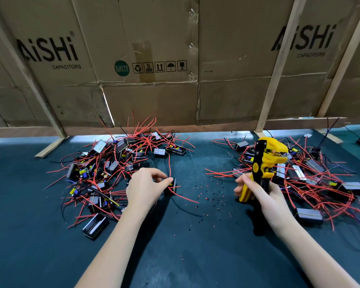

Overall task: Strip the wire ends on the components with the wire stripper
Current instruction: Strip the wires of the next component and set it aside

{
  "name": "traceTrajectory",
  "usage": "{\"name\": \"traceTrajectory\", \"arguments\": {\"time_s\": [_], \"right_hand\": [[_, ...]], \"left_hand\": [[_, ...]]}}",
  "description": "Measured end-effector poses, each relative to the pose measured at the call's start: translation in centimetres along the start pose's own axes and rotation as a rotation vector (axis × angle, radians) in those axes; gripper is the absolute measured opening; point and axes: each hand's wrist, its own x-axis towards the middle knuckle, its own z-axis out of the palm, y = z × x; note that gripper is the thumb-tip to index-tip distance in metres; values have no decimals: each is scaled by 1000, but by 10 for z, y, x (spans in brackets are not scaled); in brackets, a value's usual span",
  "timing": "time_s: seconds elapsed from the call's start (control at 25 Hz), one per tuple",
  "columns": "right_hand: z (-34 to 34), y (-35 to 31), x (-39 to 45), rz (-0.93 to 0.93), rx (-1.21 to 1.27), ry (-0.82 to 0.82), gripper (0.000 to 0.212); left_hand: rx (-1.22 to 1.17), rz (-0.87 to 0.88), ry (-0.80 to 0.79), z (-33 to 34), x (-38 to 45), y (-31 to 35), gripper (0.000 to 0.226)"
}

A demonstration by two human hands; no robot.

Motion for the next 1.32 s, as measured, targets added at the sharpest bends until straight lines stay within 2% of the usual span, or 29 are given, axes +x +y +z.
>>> {"name": "traceTrajectory", "arguments": {"time_s": [0.2, 0.28, 0.4, 0.48, 0.56, 0.68, 0.76, 0.84, 0.92, 1.0, 1.04, 1.16, 1.24, 1.32], "right_hand": [[1, 0, -1, 2, 6, -6, 53], [1, 0, -1, 1, 7, -7, 54], [1, 0, -1, -3, 8, -11, 53], [1, 1, -1, -5, 6, -13, 52], [1, 1, -1, -10, 5, -10, 51], [1, 2, 0, -9, 12, -9, 52], [1, 2, 1, -9, 15, -14, 53], [1, 2, 1, -10, 20, -18, 52], [1, 3, 1, -17, 23, -20, 52], [0, 3, 0, -19, 22, -22, 53], [0, 3, 0, -18, 24, -23, 53], [0, 3, 1, -19, 19, -22, 49], [0, 4, 1, -22, 16, -20, 48], [0, 4, 1, -21, 18, -22, 48]], "left_hand": [[68, 106, -8, -2, 2, 2, 9], [-70, 144, 36, -8, 4, 3, 12], [-491, 148, 118, -21, 5, 7, 14], [-539, 144, 133, -25, 4, 8, 15], [-462, 94, 61, -23, 4, 10, 24], [-341, -18, -177, -17, 4, 9, 34], [-514, -111, -269, -20, 4, 9, 39], [-794, -230, -258, -24, 6, 7, 44], [-878, -306, -225, -22, 7, 8, 43], [-785, -323, -166, -17, 4, 9, 43], [-680, -281, -85, -14, 2, 9, 42], [-312, -13, 158, -9, -7, 10, 32], [-182, 85, 152, -6, -12, 14, 25], [-10, 88, 44, -2, -14, 15, 24]]}}
